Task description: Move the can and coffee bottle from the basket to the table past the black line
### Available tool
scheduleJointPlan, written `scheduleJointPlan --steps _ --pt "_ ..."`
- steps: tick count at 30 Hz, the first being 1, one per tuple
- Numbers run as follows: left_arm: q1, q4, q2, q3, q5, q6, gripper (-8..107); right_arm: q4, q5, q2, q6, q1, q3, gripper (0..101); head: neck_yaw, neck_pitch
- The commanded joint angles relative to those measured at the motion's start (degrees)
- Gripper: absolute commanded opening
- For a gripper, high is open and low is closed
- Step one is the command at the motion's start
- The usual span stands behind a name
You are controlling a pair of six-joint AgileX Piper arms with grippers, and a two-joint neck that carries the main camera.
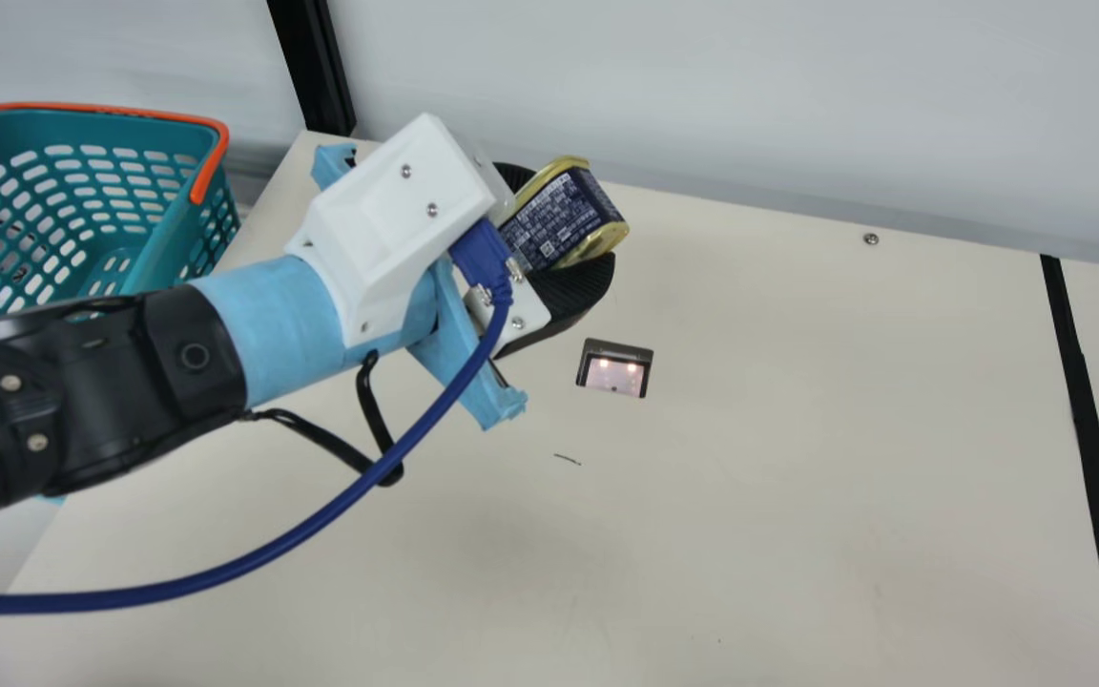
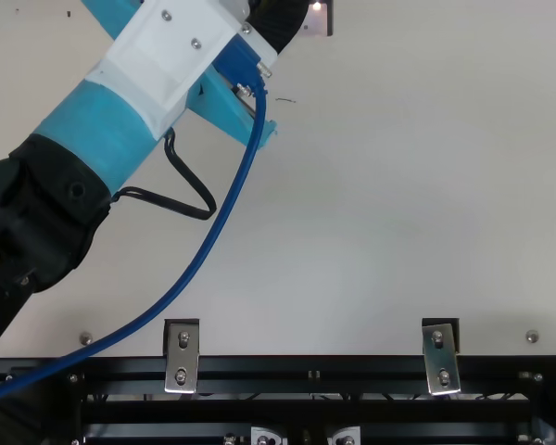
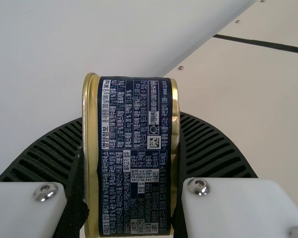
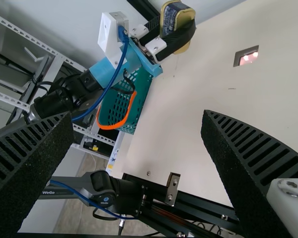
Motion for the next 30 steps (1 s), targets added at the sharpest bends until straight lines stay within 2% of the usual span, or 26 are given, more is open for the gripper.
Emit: scheduleJointPlan --steps 1,5,8,13,16,23,30 --pt "0.0 0.0 0.0 0.0 0.0 0.0 10 0.0 0.0 0.0 0.0 0.0 0.0 101 -0.56 -0.7" --pt "-0.14 -1.12 0.2 0.08 0.11 0.75 10 0.0 0.0 0.0 0.0 0.0 0.0 101 -0.56 -0.7" --pt "-1.03 -2.93 0.99 -0.42 2.51 -0.02 10 0.0 0.0 0.0 0.0 0.0 0.0 101 -0.56 -0.7" --pt "-3.42 -6.18 2.4 -2.86 11.2 -1.59 10 0.0 0.0 0.0 0.0 0.0 0.0 101 -0.56 -0.7" --pt "-4.58 -9.03 3.01 -4.77 17.66 0.46 10 0.0 0.0 0.0 0.0 0.0 0.0 101 -0.56 -0.7" --pt "-5.2 -19.57 3.32 -9.01 30.51 15.53 10 0.0 0.0 0.0 0.0 0.0 0.0 101 -0.56 -0.7" --pt "-5.01 -32.15 3.85 -10.65 38.2 35.8 10 0.0 0.0 0.0 0.0 0.0 0.0 101 -0.56 -0.7"
